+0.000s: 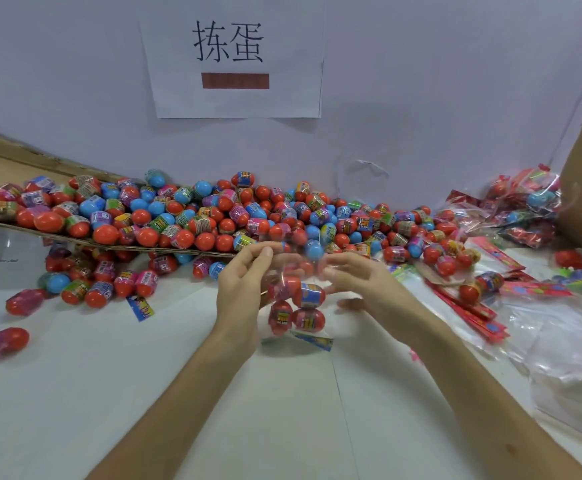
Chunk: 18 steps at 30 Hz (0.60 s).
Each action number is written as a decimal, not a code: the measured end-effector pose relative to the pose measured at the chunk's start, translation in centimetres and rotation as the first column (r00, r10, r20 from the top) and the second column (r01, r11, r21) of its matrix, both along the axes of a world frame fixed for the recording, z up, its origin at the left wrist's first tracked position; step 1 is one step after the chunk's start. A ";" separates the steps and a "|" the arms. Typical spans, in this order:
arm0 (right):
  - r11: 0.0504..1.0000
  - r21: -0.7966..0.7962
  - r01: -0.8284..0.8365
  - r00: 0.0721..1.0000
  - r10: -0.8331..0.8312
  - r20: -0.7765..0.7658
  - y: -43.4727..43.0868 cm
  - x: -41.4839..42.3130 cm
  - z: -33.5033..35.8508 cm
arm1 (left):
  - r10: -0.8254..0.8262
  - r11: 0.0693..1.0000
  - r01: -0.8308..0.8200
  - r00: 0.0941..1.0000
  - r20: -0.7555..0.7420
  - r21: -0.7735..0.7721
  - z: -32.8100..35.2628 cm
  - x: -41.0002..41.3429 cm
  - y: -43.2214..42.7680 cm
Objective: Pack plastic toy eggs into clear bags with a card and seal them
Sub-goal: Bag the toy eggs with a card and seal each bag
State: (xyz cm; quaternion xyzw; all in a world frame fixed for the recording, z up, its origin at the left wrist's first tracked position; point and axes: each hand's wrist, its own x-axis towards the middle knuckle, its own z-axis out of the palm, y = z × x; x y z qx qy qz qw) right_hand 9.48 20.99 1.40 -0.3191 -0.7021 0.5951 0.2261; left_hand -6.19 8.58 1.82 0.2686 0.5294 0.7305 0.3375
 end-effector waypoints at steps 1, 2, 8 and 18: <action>1.000 -0.011 -0.025 1.000 0.025 -0.007 -0.3 -0.2 -0.1 | -0.001 1.000 0.001 1.000 0.023 -0.005 0.0 0.0 0.0; 0.999 -0.023 -0.043 0.999 0.043 -0.023 -0.6 -0.4 -0.1 | 0.002 1.000 -0.002 0.999 0.047 -0.008 0.0 0.0 0.1; 0.999 -0.041 0.033 0.991 -0.038 -0.130 -1.3 -1.1 -0.1 | -0.065 0.998 0.064 0.990 0.122 0.011 -0.1 -0.3 0.2; 0.988 -0.103 0.116 0.975 -0.133 -0.179 -1.7 -1.2 0.4 | -0.242 0.956 0.264 0.956 0.164 -0.127 -1.2 -0.1 0.2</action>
